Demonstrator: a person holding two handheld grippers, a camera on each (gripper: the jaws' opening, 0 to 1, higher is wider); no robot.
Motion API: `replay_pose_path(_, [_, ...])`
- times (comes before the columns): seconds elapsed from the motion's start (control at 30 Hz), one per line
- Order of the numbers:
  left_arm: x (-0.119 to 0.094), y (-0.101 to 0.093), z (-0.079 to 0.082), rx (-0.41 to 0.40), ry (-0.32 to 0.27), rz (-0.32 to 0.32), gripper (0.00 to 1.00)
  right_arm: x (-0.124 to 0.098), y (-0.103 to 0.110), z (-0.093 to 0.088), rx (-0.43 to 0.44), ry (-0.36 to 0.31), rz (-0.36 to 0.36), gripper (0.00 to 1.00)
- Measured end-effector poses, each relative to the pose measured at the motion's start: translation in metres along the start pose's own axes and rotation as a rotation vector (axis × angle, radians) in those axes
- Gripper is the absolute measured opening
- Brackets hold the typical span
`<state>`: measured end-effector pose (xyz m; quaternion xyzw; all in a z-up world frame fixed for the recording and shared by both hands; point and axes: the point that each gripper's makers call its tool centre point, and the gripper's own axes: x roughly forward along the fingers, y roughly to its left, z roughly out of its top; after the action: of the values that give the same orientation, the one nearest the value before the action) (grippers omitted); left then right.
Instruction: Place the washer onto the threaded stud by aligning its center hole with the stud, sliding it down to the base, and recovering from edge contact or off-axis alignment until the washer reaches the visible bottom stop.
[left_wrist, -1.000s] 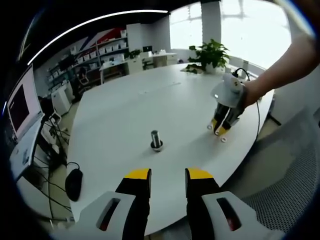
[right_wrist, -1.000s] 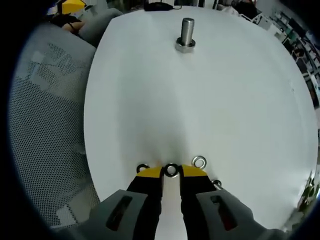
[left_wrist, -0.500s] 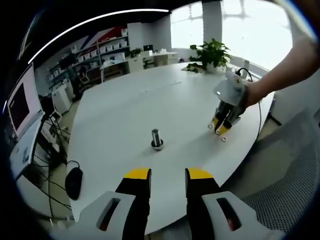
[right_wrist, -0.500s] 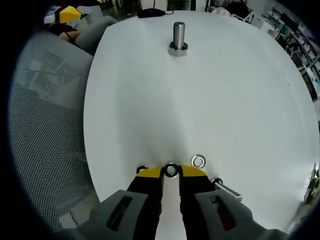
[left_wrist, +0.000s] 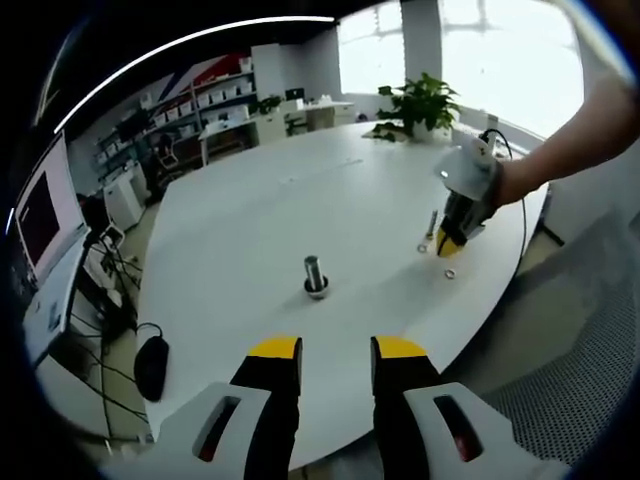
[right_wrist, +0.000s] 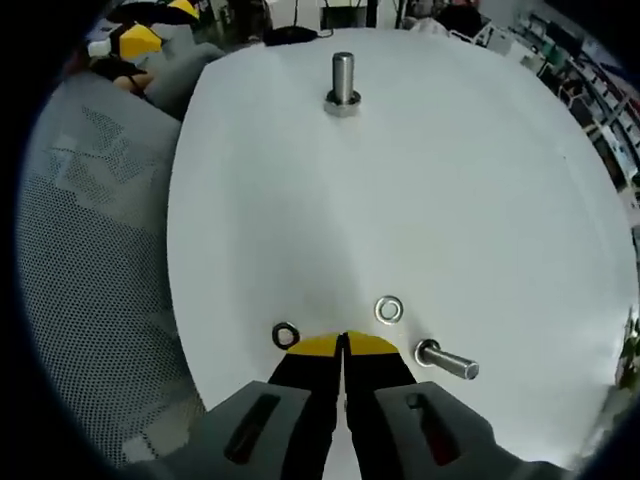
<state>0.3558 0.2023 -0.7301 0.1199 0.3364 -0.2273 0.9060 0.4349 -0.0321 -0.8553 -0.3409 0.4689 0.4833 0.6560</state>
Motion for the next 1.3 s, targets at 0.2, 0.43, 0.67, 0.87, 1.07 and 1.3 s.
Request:
replay_pose_path(0.2, [0.000,-0.002,0.000,0.019,0.002,0.000,0.25,0.004,-0.002,-0.007,0.013,-0.001,-0.005,0.03])
replay_pose_path(0.43, [0.000,-0.002,0.001,0.012,-0.004,-0.005,0.25,-0.002,-0.001,-0.013,0.050,-0.018,-0.006,0.03])
replay_pose_path(0.67, [0.001,-0.004,0.000,0.018,0.002,-0.014,0.25,-0.004,0.006,-0.013,0.073,-0.038,-0.015,0.03])
replay_pose_path(0.87, [0.002,-0.005,-0.002,0.012,0.009,-0.020,0.25,-0.005,0.005,-0.020,0.098,-0.043,-0.016,0.03])
replay_pose_path(1.07, [0.001,-0.004,-0.002,0.009,0.010,-0.019,0.25,-0.008,0.006,-0.030,0.110,-0.043,-0.019,0.03])
replay_pose_path(1.3, [0.001,-0.003,-0.001,0.003,0.007,-0.013,0.25,-0.011,0.007,-0.035,0.120,-0.054,-0.016,0.04])
